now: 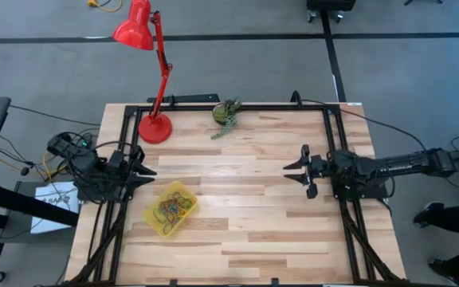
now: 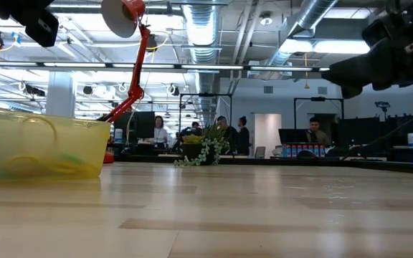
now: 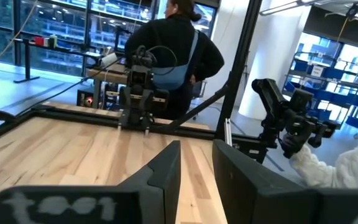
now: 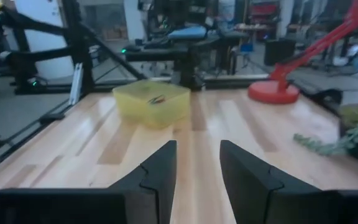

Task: Pick and place items into bin
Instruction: Return to Home Position

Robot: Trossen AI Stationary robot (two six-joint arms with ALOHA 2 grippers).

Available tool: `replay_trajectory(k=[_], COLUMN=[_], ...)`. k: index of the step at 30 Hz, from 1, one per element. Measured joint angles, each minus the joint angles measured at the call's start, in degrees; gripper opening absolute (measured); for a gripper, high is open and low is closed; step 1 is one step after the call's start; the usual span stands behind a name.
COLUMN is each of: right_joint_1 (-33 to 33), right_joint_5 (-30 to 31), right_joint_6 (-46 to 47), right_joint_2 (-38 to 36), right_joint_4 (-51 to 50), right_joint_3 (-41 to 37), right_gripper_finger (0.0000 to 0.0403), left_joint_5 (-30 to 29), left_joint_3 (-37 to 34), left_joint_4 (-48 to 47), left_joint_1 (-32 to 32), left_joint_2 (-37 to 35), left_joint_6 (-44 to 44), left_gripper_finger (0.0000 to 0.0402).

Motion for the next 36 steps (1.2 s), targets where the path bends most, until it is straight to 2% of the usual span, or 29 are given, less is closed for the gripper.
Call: replay_trajectory(k=[10,14,17,20,23,29,36], right_joint_1=[-7.5,-8.7,-8.7,-8.7,-9.3,-10.1,-8.2], right_joint_5=[-0.6,-5.7,-10.3,-12.2,-12.2,-12.2,-14.5], right_joint_6=[-1.2,-1.2,-1.2,-1.2,-1.2,-1.7,-6.8], right_joint_2=[0.0,0.0,-0.2,-1.6,-4.6,-11.9,-21.6], right_joint_4=[-2.8,-3.2,-3.3,-3.9,-9.3,-28.9,-27.3], right_joint_3=[0.4,0.4,0.4,0.5,2.3,10.0,7.3], right_gripper_finger=[0.0118,0.0118,0.0118,0.0118,0.0118,0.0118,0.0118], left_joint_5=[0.5,3.6,2.9,1.9,2.0,1.5,1.5], left_joint_3=[0.0,0.0,0.0,0.0,0.0,0.0,0.0], left_joint_4=[-0.9,-0.8,-1.5,-1.7,-1.5,-1.7,-0.1], left_joint_1=[0.0,0.0,0.0,0.0,0.0,0.0,0.0], left_joint_2=[0.0,0.0,0.0,0.0,0.0,0.0,0.0], left_joint_6=[2.7,4.4,5.1,5.1,5.1,5.5,6.6], left_gripper_finger=[0.0082,0.0082,0.0082,0.0082,0.0082,0.0082,0.0082])
